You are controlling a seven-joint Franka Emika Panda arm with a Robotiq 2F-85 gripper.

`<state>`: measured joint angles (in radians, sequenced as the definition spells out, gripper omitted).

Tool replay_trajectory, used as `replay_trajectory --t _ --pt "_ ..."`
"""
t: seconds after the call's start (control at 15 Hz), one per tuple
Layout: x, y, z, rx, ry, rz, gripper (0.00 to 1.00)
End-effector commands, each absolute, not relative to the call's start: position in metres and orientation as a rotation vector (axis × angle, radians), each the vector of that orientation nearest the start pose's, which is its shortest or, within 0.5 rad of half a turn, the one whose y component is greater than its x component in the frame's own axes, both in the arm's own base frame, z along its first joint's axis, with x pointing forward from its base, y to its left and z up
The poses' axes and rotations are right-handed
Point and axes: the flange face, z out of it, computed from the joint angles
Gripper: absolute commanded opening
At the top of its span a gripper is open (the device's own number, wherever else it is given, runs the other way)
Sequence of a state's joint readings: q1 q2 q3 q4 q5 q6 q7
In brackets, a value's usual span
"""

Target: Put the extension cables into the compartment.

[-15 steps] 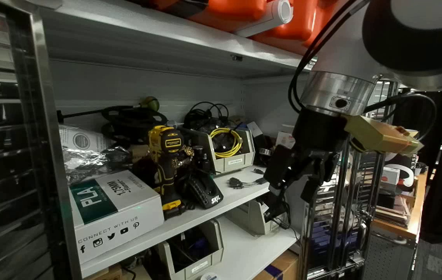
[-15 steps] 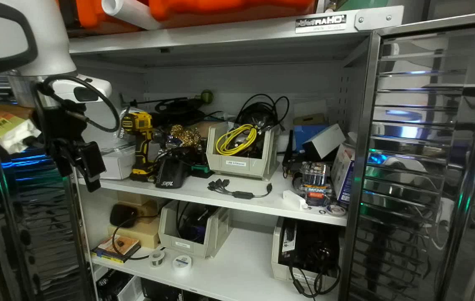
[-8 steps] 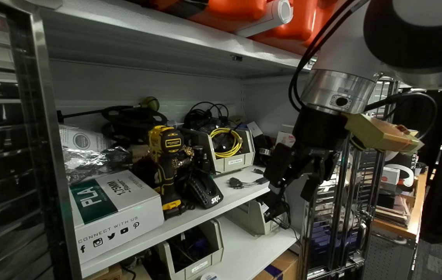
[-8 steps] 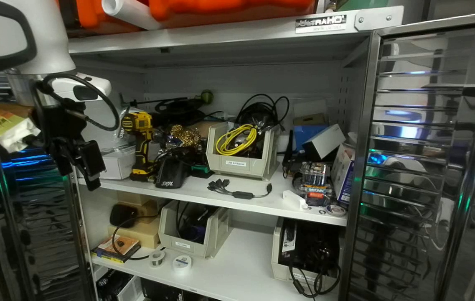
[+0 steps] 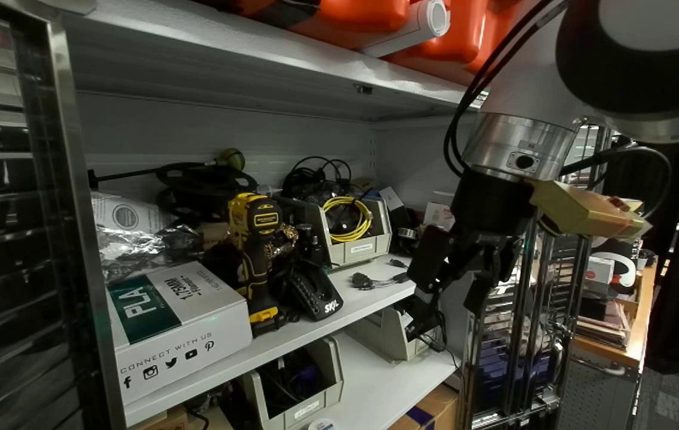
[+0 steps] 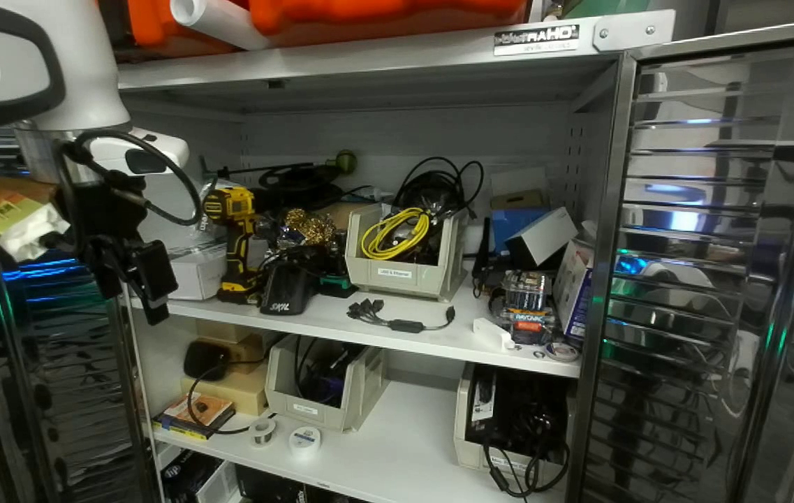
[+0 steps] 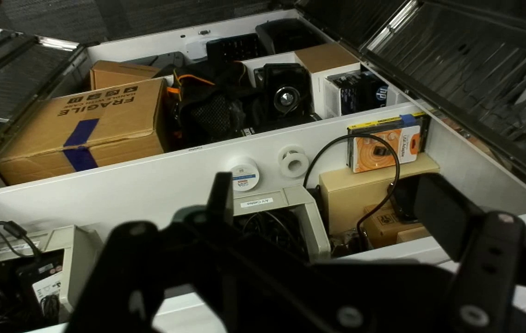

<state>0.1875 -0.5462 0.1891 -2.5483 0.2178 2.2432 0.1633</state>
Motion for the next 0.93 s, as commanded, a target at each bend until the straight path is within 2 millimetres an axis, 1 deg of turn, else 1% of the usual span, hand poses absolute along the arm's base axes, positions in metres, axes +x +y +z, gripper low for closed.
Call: replay_trajectory --t 0.0,0.2,0.4,0.6,0.87 --pt "0.388 0.142 0.464 -2.980 -0.069 -0.316 1.00" --pt "0.412 0.120 0.449 -3.005 0.016 -0.325 1.00" --pt "0.443 0.093 0.436 -3.033 0.120 -0.407 1.00" --pt "0.479 0.064 0.424 -3.040 0.247 -0.461 1.00" --pt "0.531 0.028 0.422 -3.032 0.420 -0.520 1.00"
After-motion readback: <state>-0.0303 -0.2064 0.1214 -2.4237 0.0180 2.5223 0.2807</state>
